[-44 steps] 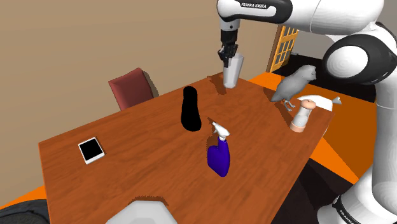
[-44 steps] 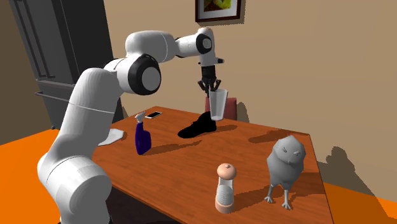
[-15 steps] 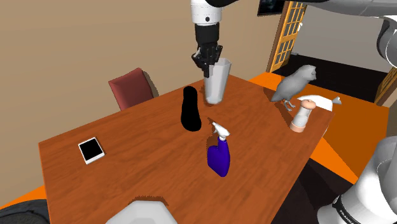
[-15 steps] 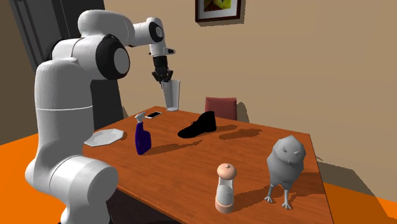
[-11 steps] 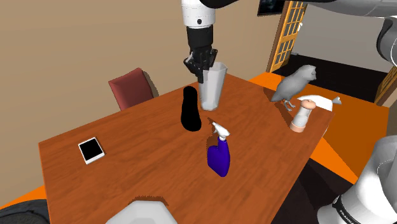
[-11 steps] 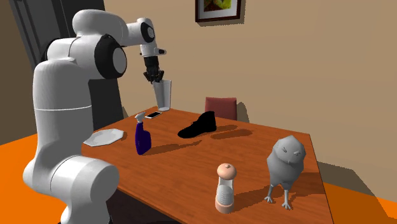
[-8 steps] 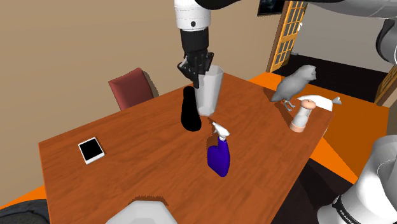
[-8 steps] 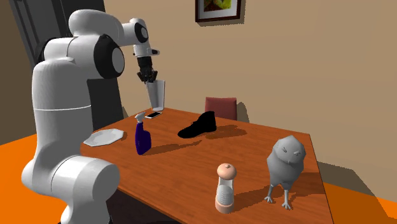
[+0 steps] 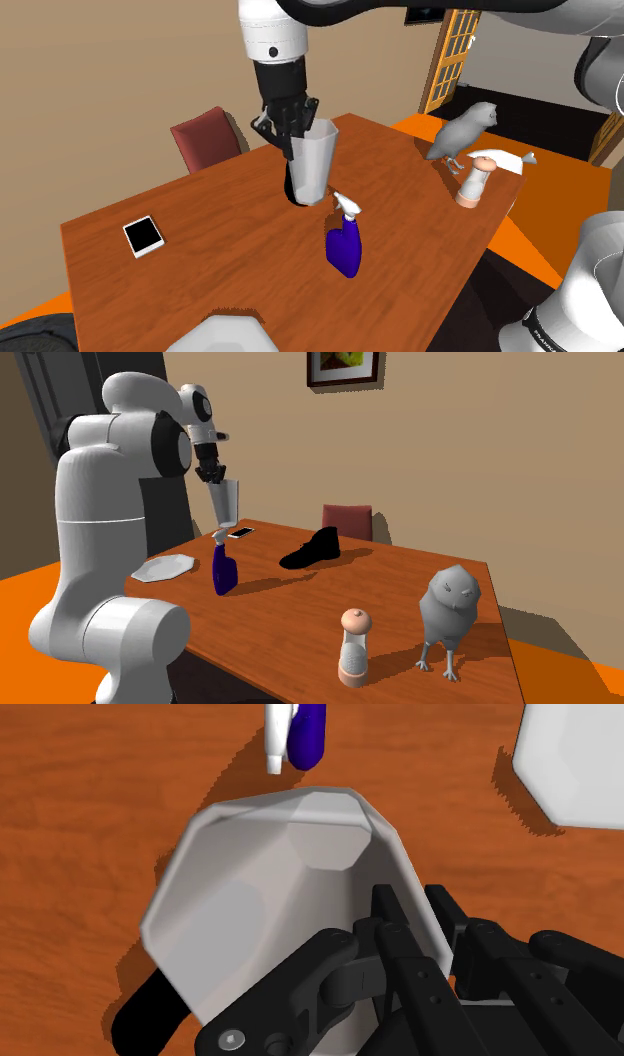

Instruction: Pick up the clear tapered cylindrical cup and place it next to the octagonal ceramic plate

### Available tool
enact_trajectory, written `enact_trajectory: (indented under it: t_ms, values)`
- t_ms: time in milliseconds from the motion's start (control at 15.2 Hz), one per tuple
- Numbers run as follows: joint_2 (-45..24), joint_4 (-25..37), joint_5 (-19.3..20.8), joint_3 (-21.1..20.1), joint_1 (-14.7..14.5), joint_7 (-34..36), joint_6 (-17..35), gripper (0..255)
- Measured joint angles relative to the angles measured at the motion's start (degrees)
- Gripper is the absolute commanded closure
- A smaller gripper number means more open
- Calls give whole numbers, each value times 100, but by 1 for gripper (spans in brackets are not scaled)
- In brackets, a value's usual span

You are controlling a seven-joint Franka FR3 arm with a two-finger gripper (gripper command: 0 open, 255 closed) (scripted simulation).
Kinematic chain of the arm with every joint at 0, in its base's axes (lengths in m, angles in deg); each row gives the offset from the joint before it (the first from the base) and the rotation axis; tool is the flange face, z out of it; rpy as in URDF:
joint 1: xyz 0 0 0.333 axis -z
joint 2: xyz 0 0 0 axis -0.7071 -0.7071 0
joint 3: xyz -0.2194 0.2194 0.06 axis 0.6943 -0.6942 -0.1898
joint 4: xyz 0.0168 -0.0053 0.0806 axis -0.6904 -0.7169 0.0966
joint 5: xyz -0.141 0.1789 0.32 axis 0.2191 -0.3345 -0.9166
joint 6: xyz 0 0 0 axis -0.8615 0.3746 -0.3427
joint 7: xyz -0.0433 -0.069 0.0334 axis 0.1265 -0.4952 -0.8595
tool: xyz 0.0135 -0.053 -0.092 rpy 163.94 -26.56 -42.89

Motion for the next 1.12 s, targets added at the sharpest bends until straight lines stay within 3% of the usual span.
enact_trajectory:
  t_ms: [1122]
  values:
    - [236,-1631,-50,21,73,113,1395,255]
